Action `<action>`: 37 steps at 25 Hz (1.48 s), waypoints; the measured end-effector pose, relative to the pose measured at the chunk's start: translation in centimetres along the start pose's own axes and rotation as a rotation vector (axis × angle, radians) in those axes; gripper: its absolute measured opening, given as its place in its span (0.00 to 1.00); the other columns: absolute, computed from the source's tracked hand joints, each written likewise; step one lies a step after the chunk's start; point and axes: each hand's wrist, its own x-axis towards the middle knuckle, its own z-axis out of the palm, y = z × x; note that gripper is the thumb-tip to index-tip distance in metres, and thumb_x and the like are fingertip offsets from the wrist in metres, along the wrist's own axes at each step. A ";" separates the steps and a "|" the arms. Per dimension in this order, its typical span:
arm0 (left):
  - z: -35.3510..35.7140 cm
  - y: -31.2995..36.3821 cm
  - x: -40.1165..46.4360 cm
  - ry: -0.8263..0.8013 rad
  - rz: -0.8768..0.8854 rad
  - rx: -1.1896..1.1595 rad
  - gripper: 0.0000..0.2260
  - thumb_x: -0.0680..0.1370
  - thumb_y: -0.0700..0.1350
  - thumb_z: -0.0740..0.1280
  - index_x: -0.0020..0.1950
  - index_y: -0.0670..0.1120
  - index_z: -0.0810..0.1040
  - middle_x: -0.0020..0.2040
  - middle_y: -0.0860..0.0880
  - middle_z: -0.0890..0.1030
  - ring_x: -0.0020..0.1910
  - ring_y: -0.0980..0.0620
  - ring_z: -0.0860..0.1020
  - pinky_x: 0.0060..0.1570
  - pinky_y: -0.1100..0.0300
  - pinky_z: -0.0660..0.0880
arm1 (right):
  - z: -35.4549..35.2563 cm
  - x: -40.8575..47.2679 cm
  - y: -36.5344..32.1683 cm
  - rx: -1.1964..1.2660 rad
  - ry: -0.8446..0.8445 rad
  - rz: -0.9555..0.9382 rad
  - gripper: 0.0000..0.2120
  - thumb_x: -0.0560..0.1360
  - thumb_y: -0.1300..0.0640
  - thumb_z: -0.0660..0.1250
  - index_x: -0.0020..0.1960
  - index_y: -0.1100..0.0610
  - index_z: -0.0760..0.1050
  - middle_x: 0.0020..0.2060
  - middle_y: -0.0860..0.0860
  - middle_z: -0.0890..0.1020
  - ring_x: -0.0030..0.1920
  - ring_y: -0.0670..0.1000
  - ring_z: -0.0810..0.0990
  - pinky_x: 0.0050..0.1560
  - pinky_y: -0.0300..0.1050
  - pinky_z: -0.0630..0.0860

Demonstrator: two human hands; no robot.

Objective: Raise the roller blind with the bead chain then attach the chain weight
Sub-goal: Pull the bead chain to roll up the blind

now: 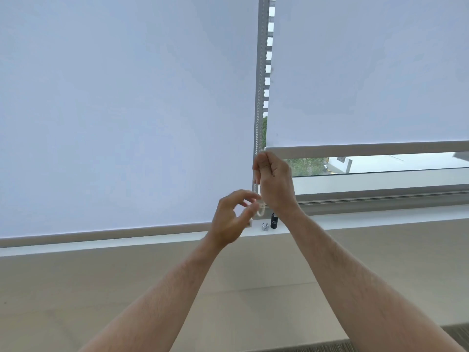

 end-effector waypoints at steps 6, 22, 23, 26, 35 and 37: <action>-1.9 3.1 4.7 0.210 -0.065 -0.140 0.10 0.80 0.48 0.62 0.55 0.49 0.81 0.45 0.51 0.84 0.47 0.53 0.81 0.48 0.52 0.77 | 0.5 -2.1 2.0 -0.024 -0.006 0.048 0.17 0.82 0.59 0.57 0.35 0.49 0.71 0.23 0.44 0.74 0.27 0.45 0.72 0.32 0.40 0.71; -0.6 3.5 4.9 0.171 -0.050 -0.121 0.05 0.77 0.44 0.68 0.42 0.47 0.82 0.33 0.53 0.83 0.36 0.54 0.81 0.43 0.56 0.77 | -1.1 -2.1 3.8 0.161 -0.030 0.177 0.21 0.81 0.48 0.52 0.42 0.53 0.81 0.35 0.50 0.86 0.41 0.50 0.85 0.46 0.43 0.74; -0.3 3.0 4.2 0.170 -0.051 -0.085 0.06 0.77 0.44 0.68 0.42 0.46 0.81 0.33 0.54 0.83 0.36 0.53 0.81 0.42 0.55 0.77 | -1.2 -1.2 3.1 0.165 -0.004 0.173 0.20 0.81 0.47 0.52 0.42 0.51 0.81 0.35 0.50 0.86 0.41 0.51 0.85 0.46 0.45 0.74; 0.3 1.8 2.7 0.154 -0.087 -0.067 0.06 0.77 0.44 0.68 0.41 0.44 0.81 0.31 0.57 0.82 0.35 0.53 0.81 0.41 0.56 0.76 | -1.1 1.8 0.0 0.182 -0.055 0.094 0.16 0.81 0.47 0.55 0.45 0.48 0.80 0.35 0.48 0.85 0.40 0.49 0.84 0.43 0.44 0.76; -0.8 1.4 1.4 0.103 -0.037 -0.084 0.11 0.77 0.49 0.67 0.46 0.41 0.83 0.41 0.45 0.85 0.42 0.46 0.82 0.45 0.54 0.78 | -0.1 3.5 -4.0 0.074 -0.020 -0.075 0.17 0.83 0.56 0.56 0.35 0.52 0.71 0.21 0.45 0.72 0.26 0.50 0.73 0.32 0.42 0.73; -1.8 2.0 1.7 0.207 -0.032 -0.100 0.15 0.78 0.52 0.64 0.52 0.43 0.82 0.45 0.47 0.84 0.44 0.49 0.82 0.48 0.51 0.79 | -0.1 2.8 -3.7 0.075 -0.035 -0.067 0.17 0.83 0.55 0.56 0.36 0.53 0.71 0.22 0.46 0.73 0.27 0.51 0.75 0.33 0.42 0.74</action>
